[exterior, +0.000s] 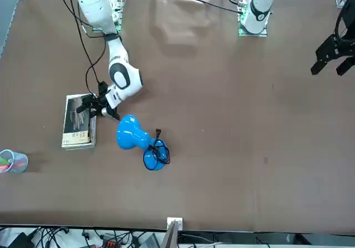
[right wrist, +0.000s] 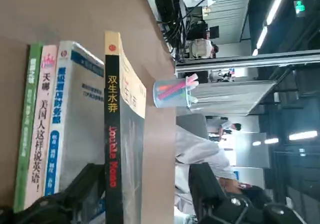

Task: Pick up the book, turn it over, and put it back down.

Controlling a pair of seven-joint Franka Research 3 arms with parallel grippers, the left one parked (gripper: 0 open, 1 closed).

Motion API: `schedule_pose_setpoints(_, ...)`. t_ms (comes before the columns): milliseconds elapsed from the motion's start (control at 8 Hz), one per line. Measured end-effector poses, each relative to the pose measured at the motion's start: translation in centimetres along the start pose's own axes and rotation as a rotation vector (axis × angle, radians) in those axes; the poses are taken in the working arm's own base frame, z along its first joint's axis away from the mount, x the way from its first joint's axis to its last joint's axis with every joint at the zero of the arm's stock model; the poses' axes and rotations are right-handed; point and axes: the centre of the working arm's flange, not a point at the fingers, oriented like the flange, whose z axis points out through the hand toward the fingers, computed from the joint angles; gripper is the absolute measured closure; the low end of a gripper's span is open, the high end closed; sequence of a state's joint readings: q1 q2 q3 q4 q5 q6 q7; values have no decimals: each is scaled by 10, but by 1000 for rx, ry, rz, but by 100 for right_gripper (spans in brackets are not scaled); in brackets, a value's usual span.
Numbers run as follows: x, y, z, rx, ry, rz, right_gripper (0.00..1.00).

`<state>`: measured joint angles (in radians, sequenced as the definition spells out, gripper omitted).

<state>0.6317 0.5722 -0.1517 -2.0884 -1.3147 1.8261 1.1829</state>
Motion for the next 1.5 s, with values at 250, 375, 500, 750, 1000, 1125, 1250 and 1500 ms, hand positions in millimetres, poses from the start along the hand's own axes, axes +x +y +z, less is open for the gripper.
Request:
schedule_pose_setpoints(250, -1, 9, 3, 123, 12, 55, 0)
schedule_pose_setpoints(375, -5, 16, 5, 173, 12, 79, 0)
schedule_pose_setpoints(500, -9, 24, 7, 206, 9, 96, 0)
schedule_pose_setpoints(750, -16, 39, 10, 285, 8, 135, 0)
schedule_pose_setpoints(1000, -19, 53, 18, 373, 4, 197, 0)
schedule_pose_setpoints(1125, -20, 57, 24, 419, 0, 227, 0)
schedule_pose_setpoints(1250, -22, 61, 30, 469, -6, 253, 0)
schedule_pose_setpoints(1500, -27, 72, 42, 549, -13, 297, 0)
